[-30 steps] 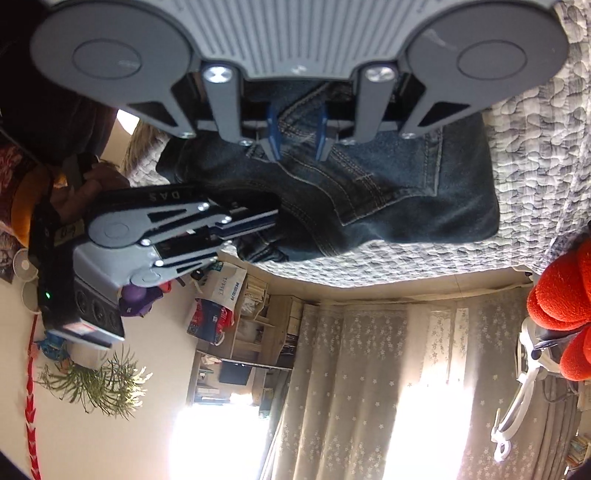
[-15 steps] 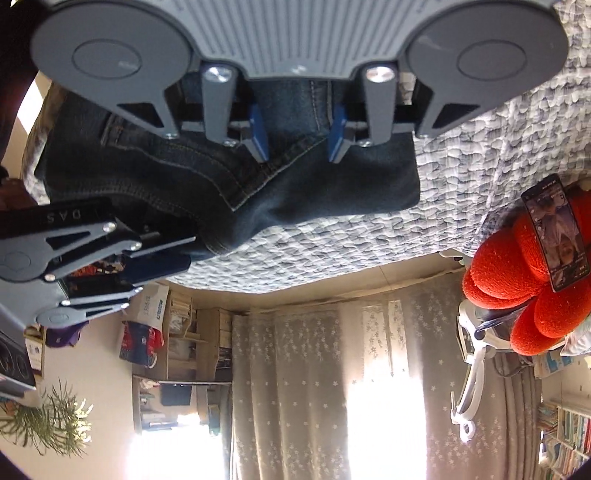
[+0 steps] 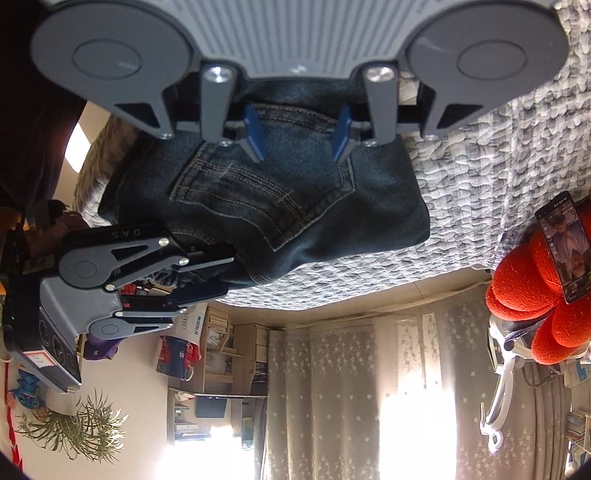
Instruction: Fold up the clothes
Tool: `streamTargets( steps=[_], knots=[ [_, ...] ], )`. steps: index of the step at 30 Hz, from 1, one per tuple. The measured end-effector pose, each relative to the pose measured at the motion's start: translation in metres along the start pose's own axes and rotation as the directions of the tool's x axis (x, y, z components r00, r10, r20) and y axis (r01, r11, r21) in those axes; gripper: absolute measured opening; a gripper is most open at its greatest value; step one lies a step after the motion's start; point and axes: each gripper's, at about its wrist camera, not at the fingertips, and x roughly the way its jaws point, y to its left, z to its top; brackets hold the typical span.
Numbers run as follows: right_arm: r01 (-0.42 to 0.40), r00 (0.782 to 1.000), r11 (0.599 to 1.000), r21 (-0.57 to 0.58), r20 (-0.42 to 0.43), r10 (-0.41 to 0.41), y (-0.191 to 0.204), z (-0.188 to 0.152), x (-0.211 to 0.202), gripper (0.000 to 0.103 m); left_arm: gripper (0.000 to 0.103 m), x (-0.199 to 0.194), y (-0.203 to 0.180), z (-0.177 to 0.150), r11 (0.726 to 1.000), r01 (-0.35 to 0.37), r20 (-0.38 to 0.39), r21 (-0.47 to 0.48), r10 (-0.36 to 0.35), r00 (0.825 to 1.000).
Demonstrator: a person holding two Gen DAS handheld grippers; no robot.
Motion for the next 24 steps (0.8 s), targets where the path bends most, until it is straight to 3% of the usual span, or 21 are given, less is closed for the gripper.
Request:
streamTargets(
  steps=[5,10,13,14,15,18,24],
  knots=[
    [-0.001,1.000,1.000,0.031,0.013,0.001,-0.002,0.000,-0.005,0.057,0.043,-0.008,0.010,-0.004,0.993,0.113,-0.058,-0.043,-0.116,0.992],
    [0.017,1.000,0.998,0.069,0.022,-0.019,-0.008,0.000,-0.009,0.062,0.044,-0.018,0.015,-0.008,0.988,0.146,-0.055,-0.051,-0.149,0.987],
    [0.017,0.999,0.993,0.121,0.026,-0.020,-0.017,0.001,-0.013,0.067,0.060,-0.027,0.021,-0.006,0.986,0.145,0.003,-0.077,-0.145,0.989],
    [0.014,1.000,0.990,0.141,0.025,-0.018,-0.020,0.001,-0.013,0.069,0.073,-0.030,0.024,-0.005,0.986,0.141,0.026,-0.090,-0.139,0.990],
    [0.011,1.000,0.987,0.160,0.022,-0.015,-0.022,0.002,-0.014,0.070,0.080,-0.031,0.027,-0.004,0.985,0.130,0.044,-0.111,-0.125,0.991],
    [-0.013,1.000,0.971,0.238,0.004,0.013,-0.033,0.001,-0.014,0.075,0.083,-0.028,0.037,0.000,0.978,0.080,0.064,-0.194,-0.069,0.996],
    [-0.027,0.999,0.929,0.368,-0.022,0.038,-0.047,-0.001,-0.016,0.084,0.089,-0.001,0.050,0.004,0.943,-0.090,-0.047,-0.320,0.079,0.996]
  ],
)
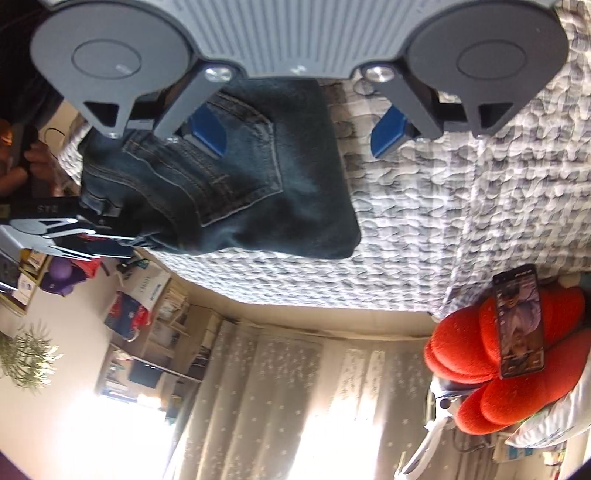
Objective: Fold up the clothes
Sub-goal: 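Grasp the folded jeans bundle with both grippers and lift it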
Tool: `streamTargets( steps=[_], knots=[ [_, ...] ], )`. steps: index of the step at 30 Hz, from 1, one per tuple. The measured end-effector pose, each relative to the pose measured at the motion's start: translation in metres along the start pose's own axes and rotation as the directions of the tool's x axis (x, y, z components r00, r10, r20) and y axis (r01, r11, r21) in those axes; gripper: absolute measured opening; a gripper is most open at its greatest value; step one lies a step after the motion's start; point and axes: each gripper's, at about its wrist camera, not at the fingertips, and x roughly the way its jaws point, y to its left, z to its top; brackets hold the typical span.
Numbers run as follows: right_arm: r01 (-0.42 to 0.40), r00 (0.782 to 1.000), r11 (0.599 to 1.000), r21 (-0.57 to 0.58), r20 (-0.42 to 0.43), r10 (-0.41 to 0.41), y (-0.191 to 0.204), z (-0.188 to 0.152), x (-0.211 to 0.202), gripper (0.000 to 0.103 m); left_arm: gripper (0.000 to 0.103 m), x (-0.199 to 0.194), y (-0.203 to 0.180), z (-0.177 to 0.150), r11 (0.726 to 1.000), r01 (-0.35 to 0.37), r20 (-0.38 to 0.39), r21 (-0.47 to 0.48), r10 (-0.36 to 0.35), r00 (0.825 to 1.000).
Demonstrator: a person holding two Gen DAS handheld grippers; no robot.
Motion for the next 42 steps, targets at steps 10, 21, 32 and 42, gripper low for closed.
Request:
streamTargets(
  steps=[10,21,32,42],
  knots=[
    [0.043,0.999,0.996,0.082,-0.037,-0.040,-0.011,-0.001,0.000,0.094,0.095,0.015,0.006,0.002,0.989,-0.131,-0.050,-0.067,0.128,0.991],
    [0.015,0.991,0.958,0.288,-0.130,0.023,-0.034,-0.003,0.006,0.100,0.098,0.016,0.013,-0.002,0.990,-0.106,-0.072,-0.096,0.100,0.992],
    [-0.034,0.965,0.867,0.497,-0.208,0.157,-0.063,-0.012,0.003,0.103,0.098,0.027,0.031,-0.007,0.944,0.027,-0.126,-0.329,-0.072,0.989],
    [-0.037,0.953,0.848,0.529,-0.238,0.189,-0.069,-0.014,0.003,0.103,0.098,0.033,0.031,-0.010,0.916,0.048,-0.124,-0.399,-0.106,0.987]
  ],
)
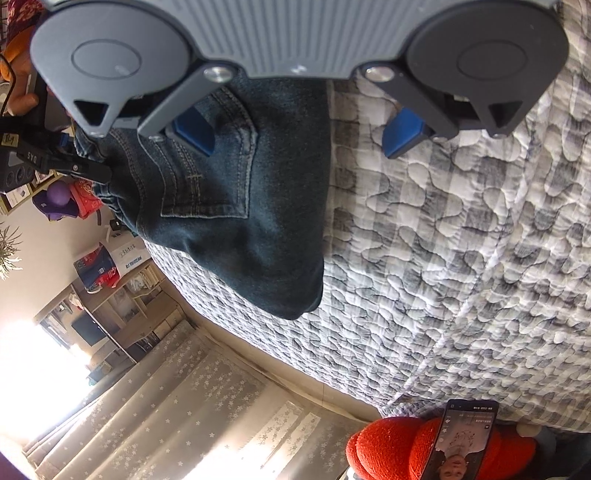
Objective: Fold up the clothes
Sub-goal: 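Grasp the folded jeans bundle with both grippers and lift it, then carry the folded jeans with both grippers toward the clothes pile on the sofa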
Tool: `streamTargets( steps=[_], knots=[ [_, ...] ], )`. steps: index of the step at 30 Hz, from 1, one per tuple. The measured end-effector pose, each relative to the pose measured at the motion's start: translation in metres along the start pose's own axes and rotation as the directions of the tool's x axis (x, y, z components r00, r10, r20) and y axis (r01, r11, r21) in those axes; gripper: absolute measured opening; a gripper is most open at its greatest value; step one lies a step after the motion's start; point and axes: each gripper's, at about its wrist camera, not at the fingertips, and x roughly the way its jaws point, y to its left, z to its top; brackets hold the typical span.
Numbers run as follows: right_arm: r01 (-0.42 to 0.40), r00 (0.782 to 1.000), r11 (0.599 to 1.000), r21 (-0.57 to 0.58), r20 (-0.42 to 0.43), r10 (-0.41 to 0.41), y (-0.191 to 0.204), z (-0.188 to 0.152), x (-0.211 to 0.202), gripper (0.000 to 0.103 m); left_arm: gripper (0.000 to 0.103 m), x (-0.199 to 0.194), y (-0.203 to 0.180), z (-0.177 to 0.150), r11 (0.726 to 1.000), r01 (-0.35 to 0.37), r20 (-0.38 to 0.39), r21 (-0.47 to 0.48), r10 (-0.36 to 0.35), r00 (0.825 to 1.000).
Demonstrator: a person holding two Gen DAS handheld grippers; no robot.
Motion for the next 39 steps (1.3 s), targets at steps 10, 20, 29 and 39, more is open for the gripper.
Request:
streamTargets(
  steps=[10,20,29,39],
  knots=[
    [-0.061,0.992,0.989,0.132,-0.099,0.075,-0.017,-0.002,0.006,0.103,0.098,0.005,-0.002,0.001,0.999,-0.017,-0.006,0.033,0.017,1.000],
    [-0.090,0.985,0.980,0.177,-0.132,0.114,-0.019,-0.003,0.004,0.103,0.102,0.012,-0.008,0.002,0.996,-0.035,-0.008,0.078,0.036,0.999],
    [-0.062,0.988,0.997,0.035,-0.137,0.066,0.001,-0.008,0.009,0.097,0.080,0.017,-0.028,-0.006,0.986,0.018,-0.024,0.167,-0.014,1.000],
    [-0.092,0.996,0.994,-0.053,-0.011,0.092,0.024,-0.004,0.000,0.079,0.051,-0.017,-0.034,-0.005,0.974,0.050,0.089,0.221,-0.072,0.993]
  ],
)
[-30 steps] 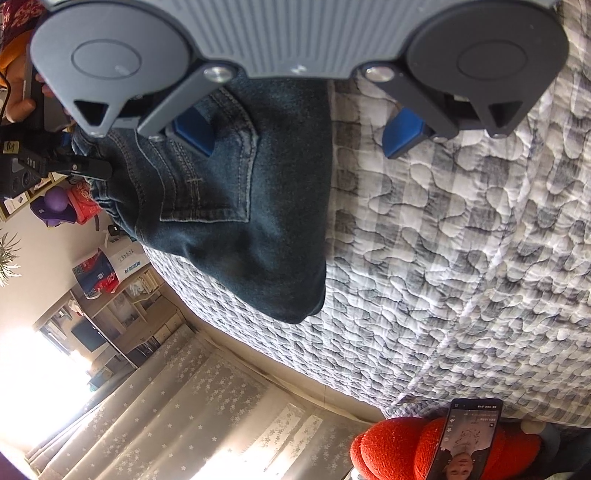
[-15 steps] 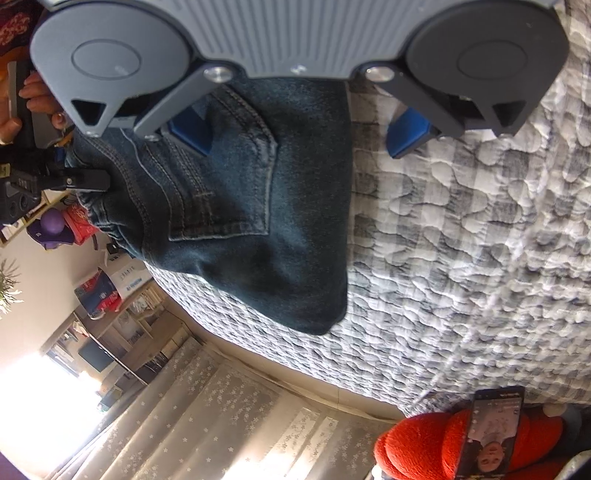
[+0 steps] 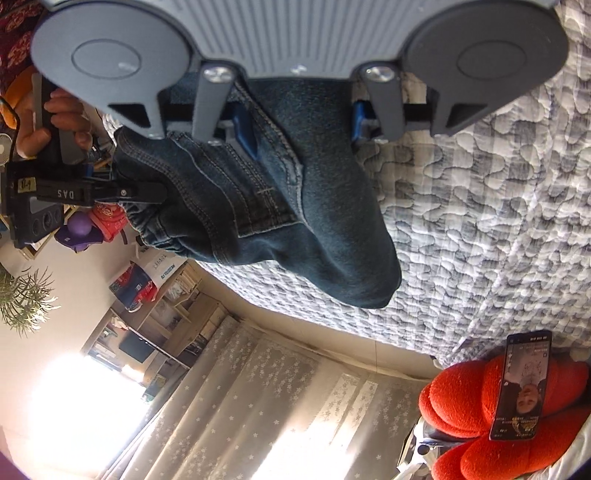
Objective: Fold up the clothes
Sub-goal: 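Carry the folded jeans with both grippers toward the clothes pile on the sofa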
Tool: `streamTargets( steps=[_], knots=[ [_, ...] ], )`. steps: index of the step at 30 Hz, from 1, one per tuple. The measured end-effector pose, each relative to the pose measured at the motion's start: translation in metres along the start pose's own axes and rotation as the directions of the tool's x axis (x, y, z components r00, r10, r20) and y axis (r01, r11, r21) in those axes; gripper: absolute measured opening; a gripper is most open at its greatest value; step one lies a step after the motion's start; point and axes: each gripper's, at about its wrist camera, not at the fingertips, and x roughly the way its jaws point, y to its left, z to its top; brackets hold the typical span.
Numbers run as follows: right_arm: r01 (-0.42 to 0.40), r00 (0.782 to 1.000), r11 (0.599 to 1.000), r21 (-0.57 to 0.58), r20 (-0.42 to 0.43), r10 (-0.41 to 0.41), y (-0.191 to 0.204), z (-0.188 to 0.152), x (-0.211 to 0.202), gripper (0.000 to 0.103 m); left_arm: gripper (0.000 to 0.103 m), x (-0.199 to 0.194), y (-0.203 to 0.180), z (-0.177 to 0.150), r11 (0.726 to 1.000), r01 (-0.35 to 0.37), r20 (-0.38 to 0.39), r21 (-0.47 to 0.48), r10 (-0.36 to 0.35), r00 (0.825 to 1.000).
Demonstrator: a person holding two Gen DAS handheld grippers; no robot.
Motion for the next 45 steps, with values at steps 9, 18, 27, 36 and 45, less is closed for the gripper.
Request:
streamTargets(
  steps=[9,18,27,36,45],
  knots=[
    [0.046,0.997,0.999,0.002,-0.062,-0.046,0.002,0.007,0.026,0.090,0.081,0.019,0.021,-0.004,0.996,-0.067,-0.120,-0.065,0.059,0.991],
    [0.036,0.991,0.999,0.034,-0.127,-0.032,-0.008,-0.001,0.034,0.099,0.072,0.025,0.013,-0.009,0.996,-0.048,-0.146,-0.076,0.036,0.989],
    [0.054,0.998,0.999,-0.010,-0.039,-0.054,0.024,0.007,0.020,0.071,0.035,-0.007,-0.003,0.003,0.995,-0.078,-0.014,-0.064,0.077,0.997],
    [-0.002,0.999,0.998,-0.062,-0.046,0.000,0.067,0.027,0.037,0.071,0.034,-0.055,0.002,0.022,0.982,-0.173,0.039,-0.070,0.176,0.984],
    [-0.123,0.990,0.977,-0.176,-0.094,0.108,0.148,0.051,0.080,0.071,0.034,-0.141,0.028,0.027,0.944,-0.293,0.143,-0.149,0.314,0.939]
  ],
)
